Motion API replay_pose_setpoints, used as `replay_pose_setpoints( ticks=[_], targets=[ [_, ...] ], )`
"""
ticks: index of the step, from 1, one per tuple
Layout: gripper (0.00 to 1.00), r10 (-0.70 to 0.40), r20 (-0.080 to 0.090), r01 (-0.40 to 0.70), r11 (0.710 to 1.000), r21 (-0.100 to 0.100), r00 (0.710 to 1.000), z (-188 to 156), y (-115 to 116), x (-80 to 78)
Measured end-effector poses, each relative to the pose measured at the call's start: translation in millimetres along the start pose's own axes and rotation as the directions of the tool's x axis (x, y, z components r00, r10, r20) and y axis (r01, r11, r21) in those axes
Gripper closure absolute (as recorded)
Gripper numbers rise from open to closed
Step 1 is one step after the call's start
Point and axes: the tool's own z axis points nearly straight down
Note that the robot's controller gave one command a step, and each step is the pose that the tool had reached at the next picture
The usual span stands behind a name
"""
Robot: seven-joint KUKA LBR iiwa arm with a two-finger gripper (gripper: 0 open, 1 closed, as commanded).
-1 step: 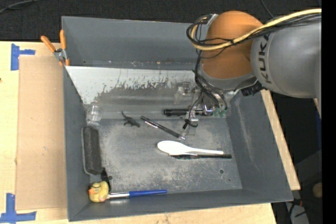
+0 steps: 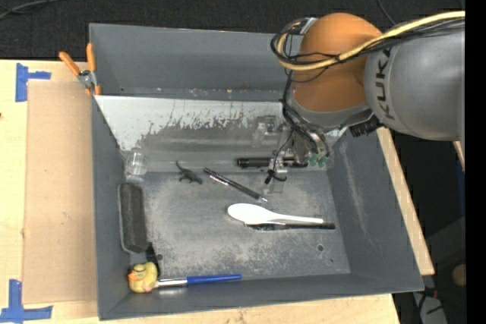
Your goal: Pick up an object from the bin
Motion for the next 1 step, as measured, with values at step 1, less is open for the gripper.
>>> replay_pose_setpoints(
  ticks=[1],
  targets=[
    [0.0,0.038,-0.002,-0.038,0.999,-0.001,0.999,89.4,-34.9,46.6]
  ],
)
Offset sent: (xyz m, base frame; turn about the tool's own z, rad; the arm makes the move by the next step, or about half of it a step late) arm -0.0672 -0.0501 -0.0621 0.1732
